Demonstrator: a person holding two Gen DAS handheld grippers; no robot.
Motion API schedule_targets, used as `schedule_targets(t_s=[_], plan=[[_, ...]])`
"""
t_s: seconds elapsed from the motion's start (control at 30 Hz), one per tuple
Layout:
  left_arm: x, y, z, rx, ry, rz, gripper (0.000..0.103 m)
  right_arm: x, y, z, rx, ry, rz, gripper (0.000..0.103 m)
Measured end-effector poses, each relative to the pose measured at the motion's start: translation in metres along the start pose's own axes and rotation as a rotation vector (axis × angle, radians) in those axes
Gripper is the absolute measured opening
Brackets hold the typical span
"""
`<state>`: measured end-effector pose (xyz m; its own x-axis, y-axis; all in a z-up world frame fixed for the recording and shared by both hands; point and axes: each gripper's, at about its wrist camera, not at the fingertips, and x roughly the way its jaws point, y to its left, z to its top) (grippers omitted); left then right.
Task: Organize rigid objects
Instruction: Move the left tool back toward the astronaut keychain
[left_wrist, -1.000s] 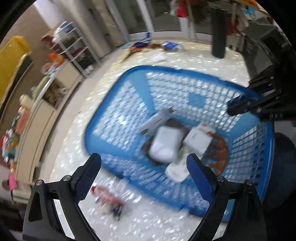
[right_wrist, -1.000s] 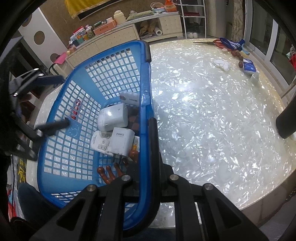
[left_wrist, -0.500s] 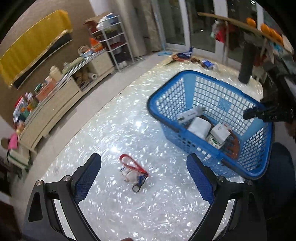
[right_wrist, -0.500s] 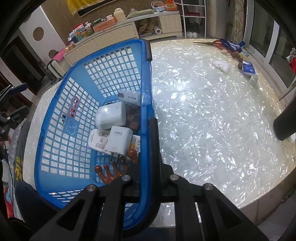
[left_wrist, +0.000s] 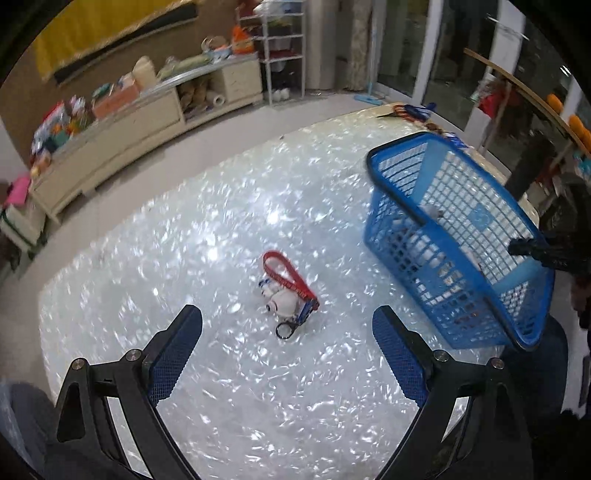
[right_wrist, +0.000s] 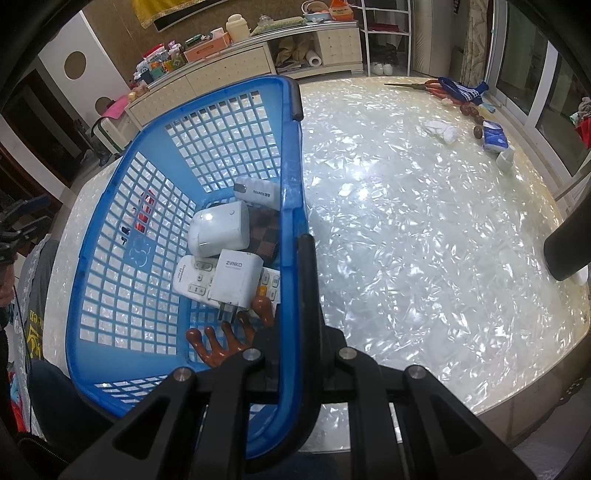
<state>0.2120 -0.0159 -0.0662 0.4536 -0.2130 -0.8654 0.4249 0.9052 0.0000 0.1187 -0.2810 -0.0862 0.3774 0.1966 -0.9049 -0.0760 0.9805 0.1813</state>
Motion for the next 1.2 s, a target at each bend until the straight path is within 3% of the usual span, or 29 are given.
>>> schedule_targets(t_s=[0.3, 0.53, 0.83, 1.03, 1.2], plan=[[0.061, 0.025, -0.004, -0.156, 0.071, -0.036, 0.095, 0.001, -0.001, 0.0, 0.001, 0.002, 0.002, 0.01], [0.095, 0.02, -0.002, -0.21, 0.136, -0.085, 0.095, 0.001, 0.0, 0.0, -0.004, 0.005, -0.001, 0.01], [0.127, 0.01, 0.007, -0.253, 0.182, -0.017, 0.095, 0.005, 0.001, 0.002, -0.003, 0.011, 0.01, 0.01], [0.15, 0.017, 0.01, -0.341, 0.224, -0.055, 0.095, 0.005, 0.002, 0.002, -0.005, 0.009, 0.01, 0.01], [0.159, 0.018, 0.01, -0.356, 0.232, -0.026, 0.094, 0.004, 0.001, 0.001, -0.001, 0.005, 0.014, 0.01]])
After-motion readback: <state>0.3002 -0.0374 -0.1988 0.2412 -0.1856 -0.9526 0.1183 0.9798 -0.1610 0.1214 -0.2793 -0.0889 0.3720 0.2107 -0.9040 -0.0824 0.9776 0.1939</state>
